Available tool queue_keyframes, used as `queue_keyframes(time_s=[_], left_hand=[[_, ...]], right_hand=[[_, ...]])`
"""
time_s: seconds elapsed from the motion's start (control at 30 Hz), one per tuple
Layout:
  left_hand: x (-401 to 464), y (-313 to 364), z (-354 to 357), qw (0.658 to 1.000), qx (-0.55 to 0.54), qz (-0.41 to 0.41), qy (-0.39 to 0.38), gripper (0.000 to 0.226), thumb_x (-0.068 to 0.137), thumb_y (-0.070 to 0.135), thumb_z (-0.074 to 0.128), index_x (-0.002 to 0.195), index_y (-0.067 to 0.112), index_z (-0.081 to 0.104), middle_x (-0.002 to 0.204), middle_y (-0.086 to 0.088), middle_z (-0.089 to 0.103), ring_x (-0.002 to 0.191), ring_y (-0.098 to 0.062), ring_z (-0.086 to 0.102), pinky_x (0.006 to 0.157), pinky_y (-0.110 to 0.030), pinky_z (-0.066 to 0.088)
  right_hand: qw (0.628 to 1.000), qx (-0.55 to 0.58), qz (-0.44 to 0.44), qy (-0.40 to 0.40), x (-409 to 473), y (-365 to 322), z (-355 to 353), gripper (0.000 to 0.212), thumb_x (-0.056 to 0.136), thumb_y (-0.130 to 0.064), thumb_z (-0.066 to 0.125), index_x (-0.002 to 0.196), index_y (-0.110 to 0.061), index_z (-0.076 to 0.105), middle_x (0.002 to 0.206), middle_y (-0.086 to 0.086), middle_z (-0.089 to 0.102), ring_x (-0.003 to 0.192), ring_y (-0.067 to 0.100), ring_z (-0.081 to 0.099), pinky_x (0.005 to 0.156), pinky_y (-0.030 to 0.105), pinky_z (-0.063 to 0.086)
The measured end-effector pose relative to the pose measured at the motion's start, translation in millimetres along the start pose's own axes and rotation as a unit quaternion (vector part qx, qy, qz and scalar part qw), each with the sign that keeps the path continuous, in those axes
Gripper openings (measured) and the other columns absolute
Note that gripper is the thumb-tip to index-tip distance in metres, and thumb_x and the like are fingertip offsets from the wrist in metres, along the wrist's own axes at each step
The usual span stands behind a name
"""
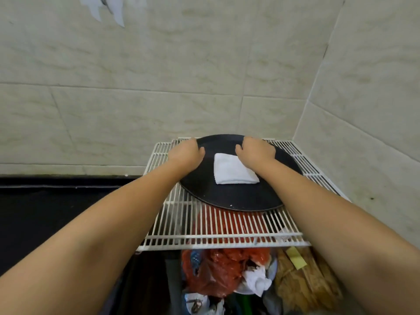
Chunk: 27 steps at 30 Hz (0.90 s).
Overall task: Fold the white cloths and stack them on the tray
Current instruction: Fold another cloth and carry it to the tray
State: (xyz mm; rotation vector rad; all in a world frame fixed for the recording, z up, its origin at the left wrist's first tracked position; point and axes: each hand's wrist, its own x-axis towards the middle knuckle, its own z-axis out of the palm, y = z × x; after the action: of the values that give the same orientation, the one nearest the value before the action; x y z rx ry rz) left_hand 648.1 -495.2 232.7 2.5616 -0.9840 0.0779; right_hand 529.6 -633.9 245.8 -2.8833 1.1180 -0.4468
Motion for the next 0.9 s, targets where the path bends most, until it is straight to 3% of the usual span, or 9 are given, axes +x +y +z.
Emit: queue_keyframes(time_s=[0.13,0.23,0.33,0.67,0.9], left_hand=[[-33.1,-41.1,-37.7,0.999,0.039,-0.002,0.035,0.037,0.097,0.035,0.039,0.108,0.006,0.06,0.115,-0.019,0.064,0.107,-0.036,0.059,0.087,-0.039,0.046],[-69.3,-97.6,-66.1,0.996,0.07,-0.022,0.05,0.036,0.098,0.036,0.036,0.106,0.009,0.058,0.109,-0.018,0.065,0.1,-0.035,0.061,0.077,-0.036,0.044],[-119.1,-176.0,-93.2,0.993,0.074,-0.069,0.053,0.033,0.098,0.035,0.037,0.104,0.009,0.057,0.105,-0.016,0.065,0.094,-0.035,0.061,0.069,-0.033,0.04],[-348.4,-419.9,-148.7,0.961,0.128,-0.241,0.052,0.028,0.098,0.032,0.037,0.103,0.011,0.055,0.107,-0.01,0.064,0.097,-0.032,0.061,0.071,-0.035,0.042],[-478.1,-530.8,-155.2,0.924,0.137,-0.358,0.007,0.028,0.098,0.03,0.037,0.103,0.009,0.054,0.111,-0.013,0.061,0.102,-0.032,0.059,0.079,-0.039,0.046]], right_hand=[[0.994,0.04,-0.105,0.007,-22.6,-77.7,-10.8,0.037,0.099,-0.035,0.036,0.105,-0.008,0.06,0.113,0.014,0.062,0.103,0.034,0.057,0.071,0.034,0.041],[0.976,0.077,-0.202,0.015,-49.3,-150.1,-8.5,0.038,0.1,-0.036,0.035,0.12,-0.01,0.053,0.124,0.014,0.053,0.118,0.033,0.047,0.089,0.04,0.042],[0.959,0.084,-0.271,0.029,-86.7,-230.7,4.0,0.04,0.099,-0.037,0.036,0.126,-0.011,0.052,0.127,0.013,0.051,0.121,0.031,0.045,0.096,0.041,0.04],[0.886,0.118,-0.446,-0.044,-273.7,-478.7,68.3,0.04,0.1,-0.04,0.036,0.126,-0.014,0.05,0.127,0.009,0.051,0.117,0.029,0.047,0.089,0.042,0.04],[0.825,0.07,-0.544,-0.136,-392.3,-586.8,121.5,0.038,0.1,-0.04,0.035,0.125,-0.014,0.049,0.124,0.008,0.051,0.115,0.029,0.048,0.089,0.042,0.039]])
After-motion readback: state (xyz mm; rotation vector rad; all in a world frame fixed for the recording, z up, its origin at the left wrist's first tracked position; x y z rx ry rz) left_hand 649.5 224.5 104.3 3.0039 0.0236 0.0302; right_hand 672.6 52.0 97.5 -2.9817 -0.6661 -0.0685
